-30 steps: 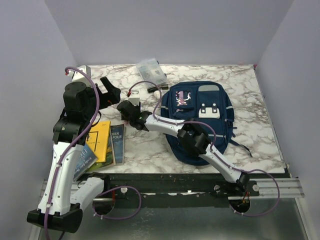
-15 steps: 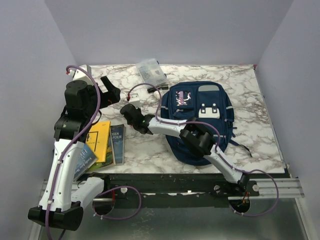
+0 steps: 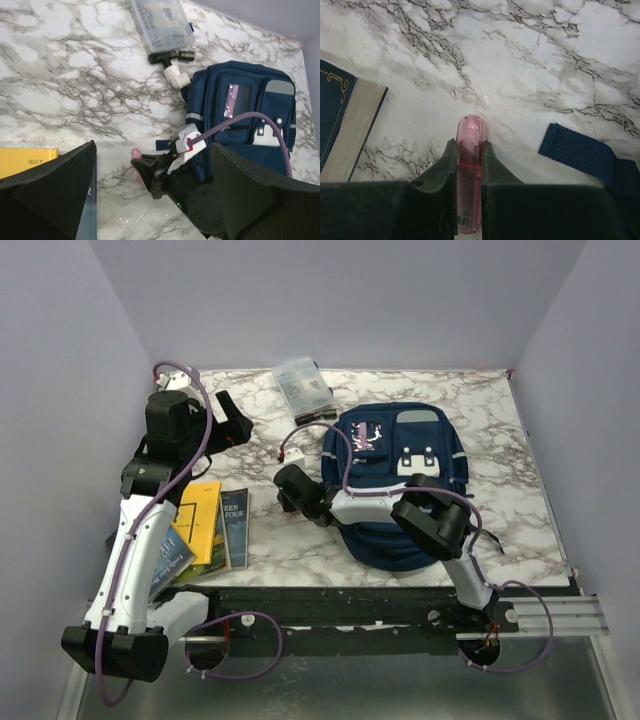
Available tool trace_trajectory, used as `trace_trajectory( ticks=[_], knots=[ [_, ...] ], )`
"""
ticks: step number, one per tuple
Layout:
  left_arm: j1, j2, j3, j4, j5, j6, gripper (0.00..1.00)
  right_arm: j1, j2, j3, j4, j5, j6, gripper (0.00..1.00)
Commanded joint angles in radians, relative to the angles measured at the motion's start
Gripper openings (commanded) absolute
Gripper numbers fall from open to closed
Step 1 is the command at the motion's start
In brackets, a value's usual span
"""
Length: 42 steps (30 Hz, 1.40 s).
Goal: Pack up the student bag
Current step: Pick up the stationery from the center of the board.
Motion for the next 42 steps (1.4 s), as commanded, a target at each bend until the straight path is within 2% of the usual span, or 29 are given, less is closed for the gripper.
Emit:
trace_trajectory(
  ticks=[1, 2, 5, 9, 13, 17, 18, 19, 22, 24, 27, 32, 37, 42],
  knots=[
    [0.014, 0.073, -0.001, 0.008, 0.145, -0.029, 0.97, 0.008, 0.024, -0.162, -0.106, -0.096, 0.002, 0.05],
    [0.019, 0.098, -0.003, 0.01, 0.179, -0.038, 0.97, 0.009, 0.006, -0.182, -0.069, -0.099, 0.002, 0.01],
    [0.035, 0.185, -0.004, 0.013, 0.297, -0.069, 0.97, 0.01, -0.067, -0.248, 0.031, -0.119, 0.0, 0.01],
    [0.071, 0.33, -0.024, 0.052, 0.528, -0.138, 0.97, 0.006, -0.16, -0.345, 0.159, -0.138, -0.006, 0.01],
    [0.099, 0.462, -0.073, 0.141, 0.752, -0.241, 0.97, -0.001, -0.185, -0.348, 0.15, -0.157, -0.02, 0.01],
    [0.102, 0.508, -0.147, 0.272, 0.851, -0.337, 0.97, -0.001, -0.185, -0.349, 0.115, -0.172, -0.024, 0.01],
    [0.102, 0.516, -0.155, 0.29, 0.864, -0.35, 0.97, -0.001, -0.179, -0.337, 0.084, -0.179, -0.028, 0.01],
    [0.102, 0.522, -0.16, 0.302, 0.879, -0.363, 0.97, 0.0, -0.174, -0.328, 0.056, -0.171, -0.034, 0.06],
    [0.102, 0.525, -0.167, 0.319, 0.891, -0.376, 0.97, 0.011, -0.184, -0.341, 0.008, -0.052, -0.021, 0.42],
    [0.102, 0.52, -0.165, 0.319, 0.888, -0.372, 0.97, 0.012, -0.21, -0.362, -0.002, -0.01, -0.022, 0.51],
    [0.102, 0.519, -0.163, 0.32, 0.892, -0.373, 0.97, 0.013, -0.229, -0.359, -0.032, -0.004, -0.045, 0.56],
    [0.102, 0.526, -0.16, 0.321, 0.9, -0.371, 0.97, 0.04, -0.233, -0.343, -0.091, 0.006, -0.057, 0.57],
    [0.102, 0.523, -0.159, 0.32, 0.901, -0.37, 0.97, 0.06, -0.259, -0.39, -0.159, -0.002, -0.066, 0.58],
    [0.101, 0.522, -0.162, 0.324, 0.911, -0.376, 0.97, 0.07, -0.281, -0.469, -0.136, 0.003, -0.065, 0.57]
  ],
)
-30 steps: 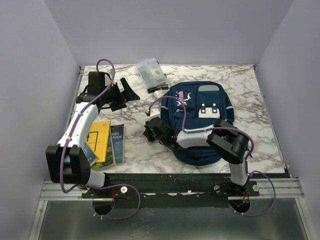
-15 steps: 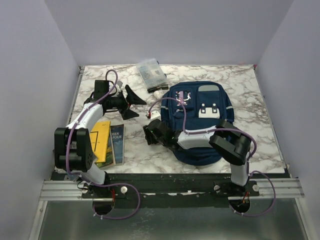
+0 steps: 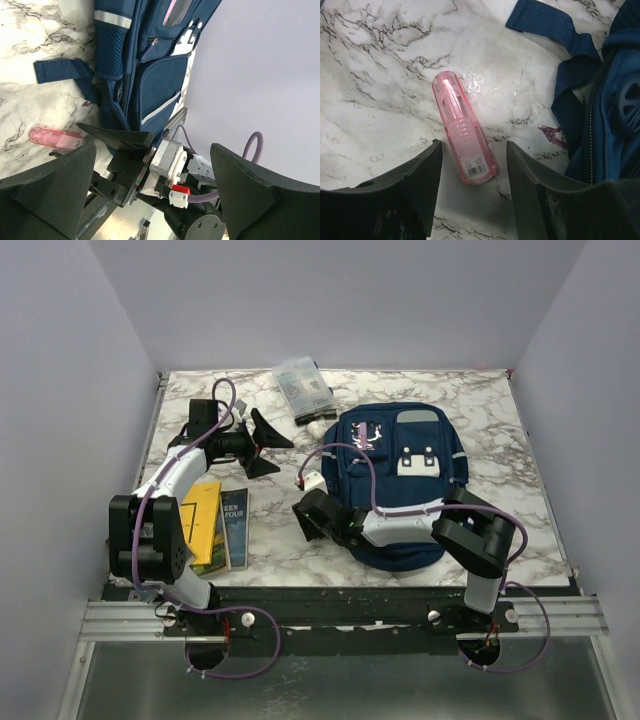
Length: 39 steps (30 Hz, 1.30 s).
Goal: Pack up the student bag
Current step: Pick up the stationery from the center of the board.
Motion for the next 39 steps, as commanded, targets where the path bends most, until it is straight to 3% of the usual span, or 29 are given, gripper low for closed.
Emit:
trace_trajectory(
  ticks=[1, 4, 8, 12, 15, 20, 28, 39],
  knots=[
    [0.003, -0.015, 0.006, 0.027, 0.034, -0.003, 0.97, 0.013, 0.025, -0.09, -0.127, 0.031, 0.004, 0.54],
    [0.003, -0.011, 0.002, 0.027, 0.029, -0.008, 0.97, 0.013, 0.055, -0.079, -0.1, 0.028, -0.006, 0.4],
    [-0.001, 0.012, -0.043, 0.046, 0.004, -0.057, 0.97, 0.017, 0.059, -0.086, -0.057, 0.046, -0.016, 0.27],
    [-0.035, 0.049, -0.144, 0.221, 0.063, -0.201, 0.93, 0.017, -0.009, -0.163, 0.042, 0.052, -0.008, 0.11],
    [-0.067, 0.072, -0.168, 0.255, 0.066, -0.233, 0.9, 0.016, -0.073, -0.193, 0.096, 0.041, 0.016, 0.01],
    [-0.098, 0.072, -0.167, 0.259, 0.059, -0.228, 0.86, 0.01, -0.179, -0.219, 0.154, 0.074, 0.063, 0.01],
    [-0.133, 0.053, -0.148, 0.259, 0.061, -0.201, 0.75, -0.053, -0.339, -0.159, 0.09, 0.029, 0.103, 0.01],
    [-0.192, 0.014, -0.128, 0.263, 0.052, -0.161, 0.41, -0.053, -0.365, -0.077, 0.087, -0.004, 0.127, 0.01]
  ],
)
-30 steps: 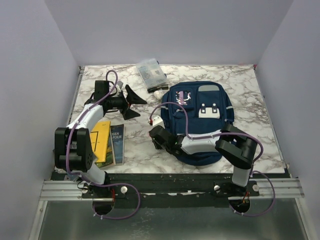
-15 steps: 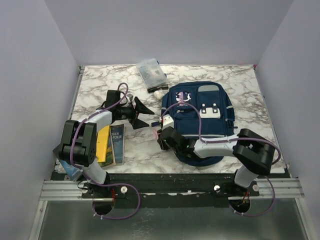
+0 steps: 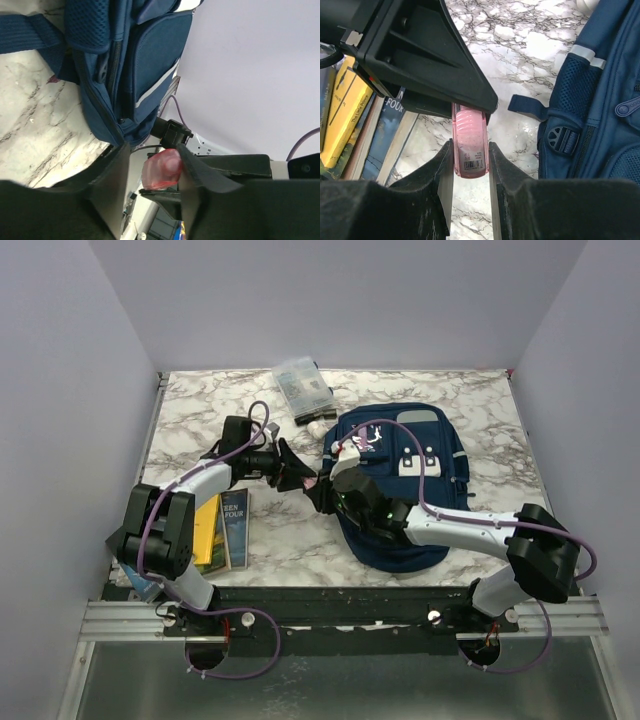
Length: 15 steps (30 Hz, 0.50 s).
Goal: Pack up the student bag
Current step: Pick up the stationery from the center of the board.
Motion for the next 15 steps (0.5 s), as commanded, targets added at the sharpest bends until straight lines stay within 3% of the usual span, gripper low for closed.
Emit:
trace_trajectory(
  ticks=[1, 8, 9, 12, 15],
  knots=[
    [-0.018, -0.042, 0.032, 0.022, 0.014, 0.032, 0.38, 0.003, -0.005, 0.03, -0.011, -0.016, 0.021, 0.01],
    [-0.022, -0.07, 0.039, 0.024, 0.009, 0.05, 0.22, 0.004, 0.009, 0.037, -0.035, -0.017, 0.071, 0.01],
    [-0.024, -0.074, 0.042, 0.023, 0.008, 0.054, 0.17, 0.003, 0.007, 0.042, -0.048, -0.024, 0.083, 0.06],
    [-0.031, -0.077, 0.053, 0.024, 0.016, 0.067, 0.07, -0.001, -0.001, 0.072, -0.14, -0.05, 0.138, 0.36],
    [-0.042, -0.083, 0.071, 0.024, 0.031, 0.082, 0.03, -0.03, -0.037, 0.055, -0.182, -0.17, 0.211, 0.65]
  ],
)
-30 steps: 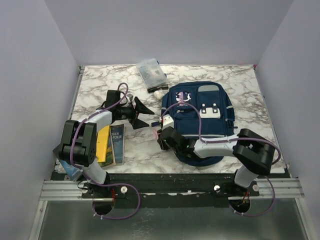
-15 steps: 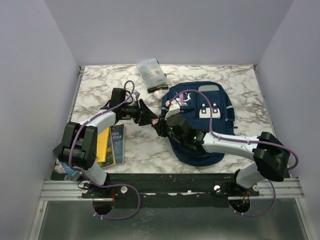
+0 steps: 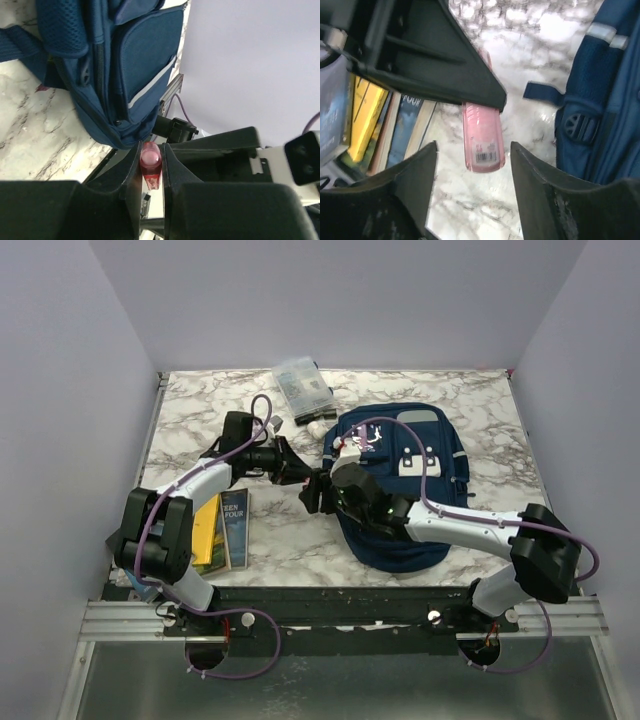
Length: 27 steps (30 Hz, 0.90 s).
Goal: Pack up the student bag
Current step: Pick up the stationery from the center of the board.
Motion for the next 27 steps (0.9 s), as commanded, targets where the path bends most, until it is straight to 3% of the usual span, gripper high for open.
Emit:
trace_trajectory(
  ticks=[1, 4, 7, 11, 15, 24, 27],
  knots=[
    [-0.024, -0.052, 0.06, 0.02, 0.04, 0.036, 0.03, -0.05, -0.057, -0.011, -0.108, -0.201, 0.139, 0.69],
    [-0.035, -0.071, 0.077, 0.021, 0.042, 0.06, 0.03, -0.15, -0.127, -0.088, -0.06, -0.42, 0.228, 0.78],
    [-0.051, -0.085, 0.09, 0.021, 0.046, 0.08, 0.03, -0.242, -0.186, -0.191, 0.104, -0.69, 0.319, 0.79],
    [-0.079, -0.097, 0.105, 0.02, 0.052, 0.103, 0.03, -0.305, -0.235, -0.293, 0.309, -0.879, 0.459, 0.78],
    [-0.112, -0.115, 0.116, 0.032, 0.066, 0.122, 0.03, -0.322, -0.245, -0.323, 0.429, -0.948, 0.533, 0.71],
    [-0.153, -0.164, 0.107, 0.144, 0.129, 0.107, 0.01, -0.381, -0.257, -0.417, 0.636, -1.006, 0.646, 0.46],
    [-0.161, -0.176, 0.106, 0.172, 0.147, 0.098, 0.01, -0.403, -0.252, -0.46, 0.737, -1.027, 0.705, 0.43]
  ],
)
